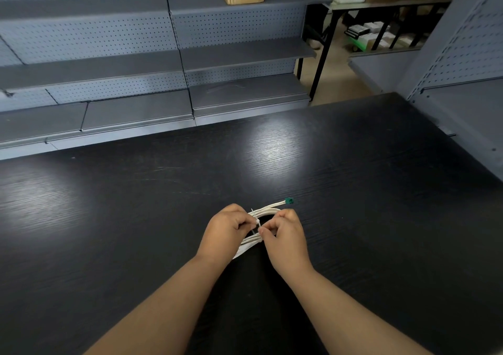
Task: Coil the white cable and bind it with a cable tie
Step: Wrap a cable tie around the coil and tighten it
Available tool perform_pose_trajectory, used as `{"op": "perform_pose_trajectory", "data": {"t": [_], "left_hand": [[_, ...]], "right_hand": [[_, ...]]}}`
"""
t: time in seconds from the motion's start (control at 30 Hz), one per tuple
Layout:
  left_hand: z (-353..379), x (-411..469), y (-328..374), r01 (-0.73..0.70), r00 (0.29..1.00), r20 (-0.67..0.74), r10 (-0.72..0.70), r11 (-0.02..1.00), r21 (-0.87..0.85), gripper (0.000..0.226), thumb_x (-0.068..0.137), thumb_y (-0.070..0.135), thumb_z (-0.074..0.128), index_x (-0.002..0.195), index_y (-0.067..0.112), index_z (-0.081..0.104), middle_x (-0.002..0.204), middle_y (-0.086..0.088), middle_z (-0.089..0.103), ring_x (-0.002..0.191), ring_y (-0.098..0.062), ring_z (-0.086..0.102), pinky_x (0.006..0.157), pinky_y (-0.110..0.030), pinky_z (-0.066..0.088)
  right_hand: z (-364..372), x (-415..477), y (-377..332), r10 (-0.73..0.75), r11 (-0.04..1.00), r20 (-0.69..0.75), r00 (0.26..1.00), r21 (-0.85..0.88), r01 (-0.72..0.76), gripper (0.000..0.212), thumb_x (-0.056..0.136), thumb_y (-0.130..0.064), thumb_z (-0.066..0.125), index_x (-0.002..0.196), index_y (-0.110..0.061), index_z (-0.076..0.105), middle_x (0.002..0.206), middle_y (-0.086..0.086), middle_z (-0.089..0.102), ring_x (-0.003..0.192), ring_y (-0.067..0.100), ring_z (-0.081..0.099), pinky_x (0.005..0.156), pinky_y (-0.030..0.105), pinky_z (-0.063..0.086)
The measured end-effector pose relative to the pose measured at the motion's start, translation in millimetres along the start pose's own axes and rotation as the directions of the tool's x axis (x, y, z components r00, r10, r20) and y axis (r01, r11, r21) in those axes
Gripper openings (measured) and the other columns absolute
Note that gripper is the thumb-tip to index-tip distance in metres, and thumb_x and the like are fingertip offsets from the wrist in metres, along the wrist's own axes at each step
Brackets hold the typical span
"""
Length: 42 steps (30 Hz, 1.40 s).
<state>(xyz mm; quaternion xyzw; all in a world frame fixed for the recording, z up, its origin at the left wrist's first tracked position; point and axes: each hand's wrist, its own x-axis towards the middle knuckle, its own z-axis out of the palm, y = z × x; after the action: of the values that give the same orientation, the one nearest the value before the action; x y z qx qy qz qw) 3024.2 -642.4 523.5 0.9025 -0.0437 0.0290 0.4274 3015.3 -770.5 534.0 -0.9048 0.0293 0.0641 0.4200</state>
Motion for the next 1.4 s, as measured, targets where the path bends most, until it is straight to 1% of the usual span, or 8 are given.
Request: {"op": "perform_pose_trajectory", "data": {"t": [0.3,0.47,0.67,0.73,0.9,1.1,1.23,1.4], "left_hand": [[-2.3,3.0,-0.8,0.034,0.998,0.047,-0.035,0.999,0.014,0.012,0.081,0.004,0.068,0.09,0.007,0.075,0.076,0.018,0.05,0.07,0.005,0.052,0.068,0.0,0.037],[-5.1,5.1,4.2,0.2,0.979,0.053,-0.198,0.979,-0.039,0.016,0.087,0.008,0.06,0.091,0.018,0.073,0.084,0.016,0.055,0.076,0.004,0.055,0.068,0.0,0.039],[-11.1,11.1,20.6,0.405,0.914,0.132,-0.383,0.862,-0.306,0.018,0.088,0.025,0.059,0.077,0.02,0.071,0.088,-0.004,0.069,0.083,-0.011,0.06,0.082,-0.033,0.048],[-11.9,11.5,22.5,0.424,0.905,0.151,-0.397,0.83,-0.361,0.021,0.088,0.031,0.06,0.081,0.017,0.073,0.089,-0.01,0.069,0.078,-0.012,0.057,0.083,-0.036,0.049],[-9.2,13.5,22.9,0.427,0.903,0.159,-0.4,0.785,-0.449,0.011,0.082,0.026,0.069,0.079,0.017,0.072,0.071,0.009,0.065,0.068,0.0,0.057,0.062,-0.01,0.044],[-7.9,12.8,18.9,0.388,0.919,0.11,-0.377,0.827,-0.407,0.008,0.084,0.02,0.067,0.078,0.016,0.07,0.078,0.003,0.066,0.072,-0.005,0.059,0.062,-0.009,0.043],[-6.2,13.4,17.0,0.357,0.931,0.084,-0.355,0.842,-0.405,0.014,0.083,0.015,0.067,0.07,0.018,0.067,0.074,0.003,0.061,0.067,-0.004,0.054,0.056,-0.003,0.041],[-8.1,12.4,15.0,0.354,0.933,0.095,-0.347,0.839,-0.413,0.016,0.084,0.014,0.065,0.069,0.017,0.066,0.065,0.006,0.058,0.054,0.007,0.051,0.052,-0.003,0.039]], "right_hand": [[0.2,-0.4,0.0,0.008,1.0,-0.008,1.0,0.0,-0.008,0.008,0.088,-0.013,0.063,0.083,-0.008,0.067,0.105,-0.008,0.039,0.102,0.006,0.046,0.085,0.014,0.035],[0.1,-0.4,0.4,0.0,1.0,-0.024,1.0,-0.008,-0.001,0.009,0.088,-0.012,0.063,0.084,-0.006,0.068,0.102,-0.006,0.041,0.095,0.004,0.045,0.077,0.01,0.032],[-0.3,-0.7,-0.4,-0.005,1.0,-0.032,0.999,-0.006,0.005,0.008,0.088,-0.012,0.063,0.085,-0.006,0.068,0.102,-0.007,0.04,0.096,0.005,0.046,0.079,0.011,0.034],[-0.4,-0.3,-0.5,-0.007,1.0,-0.031,0.999,-0.007,0.007,0.008,0.088,-0.012,0.063,0.086,-0.006,0.068,0.102,-0.006,0.041,0.095,0.005,0.046,0.08,0.012,0.034],[0.4,0.4,0.5,-0.002,1.0,-0.028,1.0,0.002,0.002,0.009,0.088,-0.013,0.063,0.086,-0.005,0.068,0.101,-0.006,0.041,0.094,0.005,0.046,0.076,0.01,0.033],[-1.2,0.8,0.9,0.005,1.0,-0.012,1.0,0.0,-0.005,0.01,0.088,-0.015,0.063,0.086,-0.006,0.068,0.103,-0.006,0.041,0.096,0.003,0.044,0.08,0.012,0.033],[-3.8,1.0,-0.3,0.014,0.998,-0.036,0.999,0.057,-0.012,0.009,0.085,-0.021,0.067,0.088,-0.013,0.066,0.101,-0.008,0.044,0.087,0.002,0.049,0.067,0.004,0.036],[-2.1,1.6,-2.4,0.003,0.993,-0.079,0.997,0.12,0.007,0.016,0.084,-0.021,0.069,0.099,-0.017,0.068,0.1,-0.009,0.047,0.082,0.0,0.05,0.065,0.002,0.037]]}}
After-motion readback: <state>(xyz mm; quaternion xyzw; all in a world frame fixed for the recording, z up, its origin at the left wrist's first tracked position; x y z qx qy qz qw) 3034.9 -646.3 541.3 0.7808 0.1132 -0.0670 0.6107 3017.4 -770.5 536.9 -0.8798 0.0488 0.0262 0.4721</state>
